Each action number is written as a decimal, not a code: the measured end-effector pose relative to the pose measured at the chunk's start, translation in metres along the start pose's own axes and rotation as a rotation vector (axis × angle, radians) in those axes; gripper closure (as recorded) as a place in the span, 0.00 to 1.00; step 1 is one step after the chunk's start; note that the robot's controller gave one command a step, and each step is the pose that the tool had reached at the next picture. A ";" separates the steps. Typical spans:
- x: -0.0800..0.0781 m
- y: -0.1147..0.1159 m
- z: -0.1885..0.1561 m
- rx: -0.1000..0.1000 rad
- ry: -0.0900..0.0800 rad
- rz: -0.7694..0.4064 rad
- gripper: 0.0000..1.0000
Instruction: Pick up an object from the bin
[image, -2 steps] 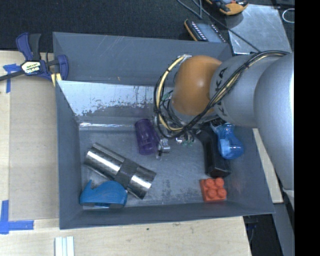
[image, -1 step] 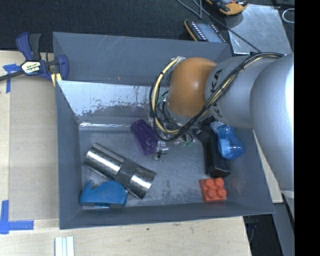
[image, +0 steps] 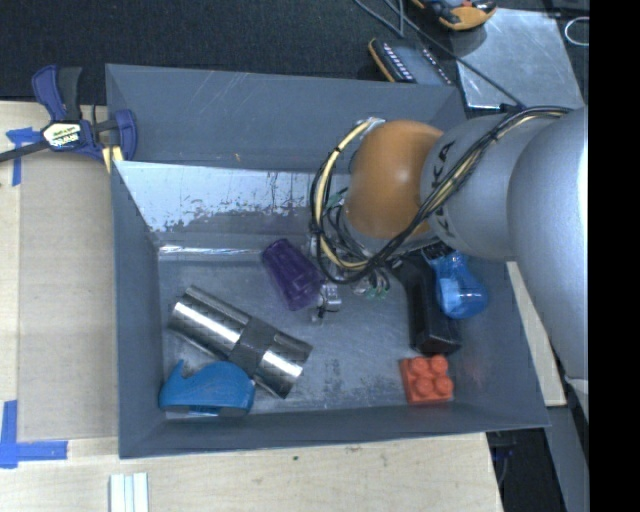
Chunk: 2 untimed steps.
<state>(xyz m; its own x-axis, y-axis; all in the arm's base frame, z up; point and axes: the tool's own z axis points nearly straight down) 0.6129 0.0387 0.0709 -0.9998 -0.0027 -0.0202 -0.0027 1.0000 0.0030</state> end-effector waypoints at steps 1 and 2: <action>0.000 -0.007 0.000 0.005 -0.003 0.080 0.00; 0.007 -0.009 -0.003 0.002 0.000 0.137 0.00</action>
Offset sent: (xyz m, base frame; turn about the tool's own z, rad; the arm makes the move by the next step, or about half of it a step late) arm -0.0129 -0.0095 0.0059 0.1818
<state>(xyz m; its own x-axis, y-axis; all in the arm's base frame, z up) 0.6060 0.0298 0.0743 -0.9909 0.1335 -0.0192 0.1335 0.9910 0.0036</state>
